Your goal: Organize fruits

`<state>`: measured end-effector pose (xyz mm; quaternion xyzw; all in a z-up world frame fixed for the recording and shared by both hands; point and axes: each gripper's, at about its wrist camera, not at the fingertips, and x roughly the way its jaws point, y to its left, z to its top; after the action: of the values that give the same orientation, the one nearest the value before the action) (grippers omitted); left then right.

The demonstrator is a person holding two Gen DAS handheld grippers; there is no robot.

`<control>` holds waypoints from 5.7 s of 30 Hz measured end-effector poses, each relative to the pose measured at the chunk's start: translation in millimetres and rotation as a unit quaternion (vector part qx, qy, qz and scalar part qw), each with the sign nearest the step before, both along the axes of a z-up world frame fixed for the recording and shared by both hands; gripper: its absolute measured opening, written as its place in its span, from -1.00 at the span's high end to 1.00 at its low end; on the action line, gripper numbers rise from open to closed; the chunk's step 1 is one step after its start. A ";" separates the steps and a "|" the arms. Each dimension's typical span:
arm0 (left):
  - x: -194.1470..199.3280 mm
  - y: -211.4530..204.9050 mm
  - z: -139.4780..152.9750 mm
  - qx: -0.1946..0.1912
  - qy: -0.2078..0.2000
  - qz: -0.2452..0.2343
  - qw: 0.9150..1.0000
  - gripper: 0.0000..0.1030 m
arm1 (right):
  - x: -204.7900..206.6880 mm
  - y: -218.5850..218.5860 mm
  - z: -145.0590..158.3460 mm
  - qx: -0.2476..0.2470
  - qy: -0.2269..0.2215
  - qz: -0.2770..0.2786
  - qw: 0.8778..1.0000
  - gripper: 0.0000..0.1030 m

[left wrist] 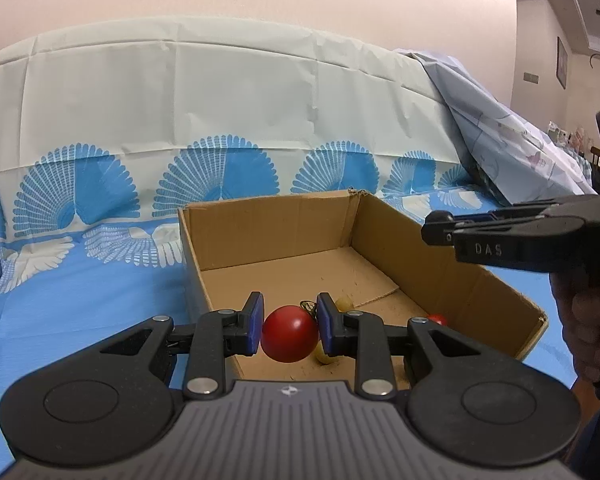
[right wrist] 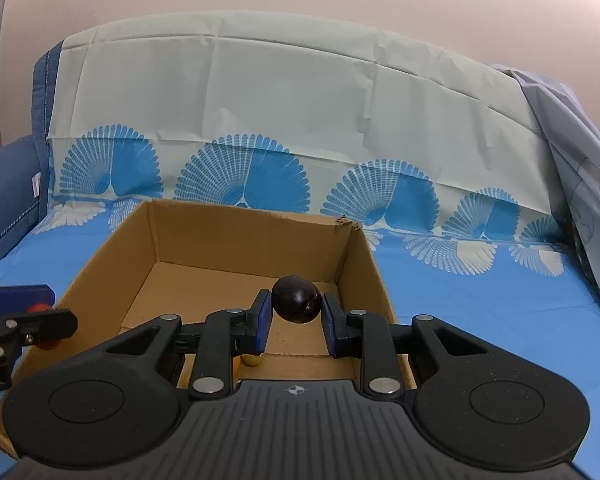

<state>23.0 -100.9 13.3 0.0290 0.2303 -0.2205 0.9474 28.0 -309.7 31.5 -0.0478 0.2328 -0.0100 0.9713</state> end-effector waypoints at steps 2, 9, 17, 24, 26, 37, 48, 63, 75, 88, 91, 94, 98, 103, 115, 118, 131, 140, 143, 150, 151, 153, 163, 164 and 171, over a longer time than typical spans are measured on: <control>-0.6 0.5 1.6 -0.002 0.000 0.001 1.000 0.39 | 1.0 2.6 -0.4 -0.002 0.001 0.001 1.000 0.47; 0.5 -1.5 1.9 -0.002 0.002 -0.002 1.000 0.38 | 3.0 12.5 -2.6 -0.018 0.003 0.014 1.000 0.47; -1.2 -10.2 -2.8 0.013 0.006 -0.020 1.000 0.38 | 5.7 16.1 -4.1 -0.024 0.008 0.017 1.000 0.47; -1.7 -16.2 -6.1 0.018 0.009 -0.029 0.999 0.38 | 6.8 18.5 -4.8 -0.026 0.009 0.020 0.999 0.47; -1.1 -16.0 -6.8 0.018 0.010 -0.029 0.999 0.39 | 6.8 19.1 -5.3 -0.028 0.010 0.021 0.999 0.47; 1.2 -17.1 -9.6 0.023 0.017 -0.028 0.999 0.39 | 7.9 21.3 -6.5 -0.034 0.014 0.025 0.999 0.47; 1.5 -17.8 -11.5 0.028 0.019 -0.030 0.999 0.39 | 8.2 21.7 -7.4 -0.034 0.014 0.025 0.999 0.47; 3.3 -17.8 -12.1 0.029 0.022 -0.031 0.999 -0.03 | 10.0 19.8 -7.4 -0.036 0.017 0.003 0.999 -0.26; -23.3 10.3 -1.3 0.035 -0.012 -0.001 0.999 -0.99 | -22.5 9.5 8.6 -0.044 -0.032 -0.033 0.998 -0.98; -92.5 30.3 21.7 0.019 0.006 0.108 0.994 -1.00 | -104.8 -16.9 30.8 0.027 -0.033 -0.066 0.997 -0.99; -95.7 31.8 19.5 0.011 0.040 0.119 0.992 -1.00 | -113.5 -16.5 26.5 0.054 0.000 -0.058 0.997 -0.99; -95.3 27.7 15.8 0.020 0.050 0.123 0.991 -1.00 | -116.7 -9.9 19.2 0.064 0.029 -0.059 0.996 -0.99; -87.0 23.3 6.3 0.032 0.072 0.125 0.989 -1.00 | -115.5 2.8 14.6 0.031 0.026 -0.055 0.998 -0.99; -72.9 25.9 -4.3 0.026 0.110 0.143 0.983 -1.00 | -107.3 5.0 12.0 0.026 0.033 -0.053 0.998 -0.99; -64.7 23.5 -7.3 0.024 0.115 0.151 0.982 -1.00 | -93.1 11.2 7.6 0.026 0.042 -0.059 0.997 -0.99; -63.5 22.9 -7.4 0.023 0.117 0.150 0.982 -1.00 | -92.6 11.0 6.6 0.026 0.043 -0.056 0.997 -0.99; -62.5 21.3 -9.8 0.026 0.118 0.147 0.982 -1.00 | -89.4 15.0 3.9 0.017 0.048 -0.053 0.997 -0.99; -62.3 21.9 -10.4 0.025 0.118 0.146 0.982 -1.00 | -88.0 18.3 1.2 0.008 0.049 -0.050 0.998 -0.99; -62.5 21.1 -10.3 0.025 0.117 0.144 0.982 -1.00 | -87.8 19.8 1.2 0.003 0.048 -0.047 0.998 -0.99; -63.2 15.9 -9.5 0.029 0.112 0.135 0.984 -1.00 | -88.1 20.7 1.3 0.001 0.046 -0.048 0.998 -0.99; -63.3 15.5 -9.2 0.029 0.111 0.134 0.984 -1.00 | -88.1 21.1 1.1 0.000 0.046 -0.048 0.998 -0.99; -63.6 14.3 -9.3 0.030 0.109 0.132 0.985 -1.00 | -88.1 21.2 1.1 -0.001 0.046 -0.048 0.998 -0.99; -64.1 11.4 -9.2 0.032 0.105 0.124 0.986 -1.00 | -88.4 27.2 0.3 -0.014 0.047 -0.040 0.998 -0.99; -64.3 11.2 -9.0 0.032 0.104 0.124 0.986 -1.00 | -88.3 27.1 0.2 -0.016 0.047 -0.039 0.998 -0.99; -66.3 10.2 -8.0 0.032 0.098 0.119 0.988 -1.00 | -88.6 28.9 0.3 -0.021 0.045 -0.037 0.998 -0.99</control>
<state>-43.3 -90.7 5.3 0.0101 0.3306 -0.1008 0.9383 -60.6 -280.8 31.8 -0.0599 0.2778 -0.0487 0.9575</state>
